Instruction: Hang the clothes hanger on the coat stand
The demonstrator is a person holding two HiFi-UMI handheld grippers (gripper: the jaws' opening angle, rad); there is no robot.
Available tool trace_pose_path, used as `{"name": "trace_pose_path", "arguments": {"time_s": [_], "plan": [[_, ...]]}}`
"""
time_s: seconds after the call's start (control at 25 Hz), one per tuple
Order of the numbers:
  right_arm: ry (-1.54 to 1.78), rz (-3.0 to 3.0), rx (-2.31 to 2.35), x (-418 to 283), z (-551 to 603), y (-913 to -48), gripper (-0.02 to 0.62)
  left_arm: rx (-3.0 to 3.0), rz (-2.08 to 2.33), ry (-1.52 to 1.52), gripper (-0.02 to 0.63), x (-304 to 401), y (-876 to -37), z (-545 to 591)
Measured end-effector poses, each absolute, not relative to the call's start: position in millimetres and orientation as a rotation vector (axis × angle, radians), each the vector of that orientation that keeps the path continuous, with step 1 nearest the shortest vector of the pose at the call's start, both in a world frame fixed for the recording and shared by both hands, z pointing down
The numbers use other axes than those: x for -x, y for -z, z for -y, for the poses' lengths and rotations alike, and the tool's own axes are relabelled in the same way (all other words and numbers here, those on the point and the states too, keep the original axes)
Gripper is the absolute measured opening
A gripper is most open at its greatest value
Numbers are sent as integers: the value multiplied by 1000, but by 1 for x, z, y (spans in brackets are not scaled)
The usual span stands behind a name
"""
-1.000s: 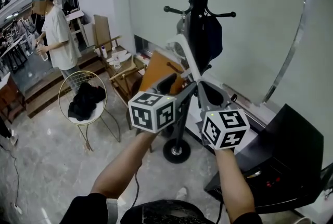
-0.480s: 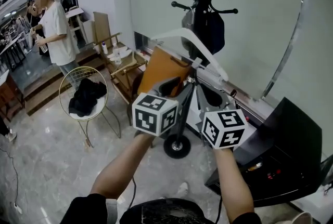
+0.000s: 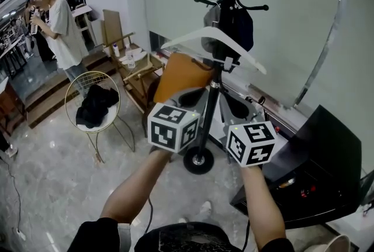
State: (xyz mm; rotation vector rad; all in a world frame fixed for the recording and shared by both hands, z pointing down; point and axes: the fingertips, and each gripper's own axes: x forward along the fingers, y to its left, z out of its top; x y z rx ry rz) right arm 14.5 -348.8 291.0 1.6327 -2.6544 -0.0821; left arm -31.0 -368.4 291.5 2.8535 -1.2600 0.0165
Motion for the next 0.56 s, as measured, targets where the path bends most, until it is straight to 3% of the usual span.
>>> {"name": "trace_pose_path", "arguments": {"time_s": [0.56], "plan": [[72,2646,-1634,-11,356,-296,-6,-2837,1242,-33,6,33,-302,379]]}}
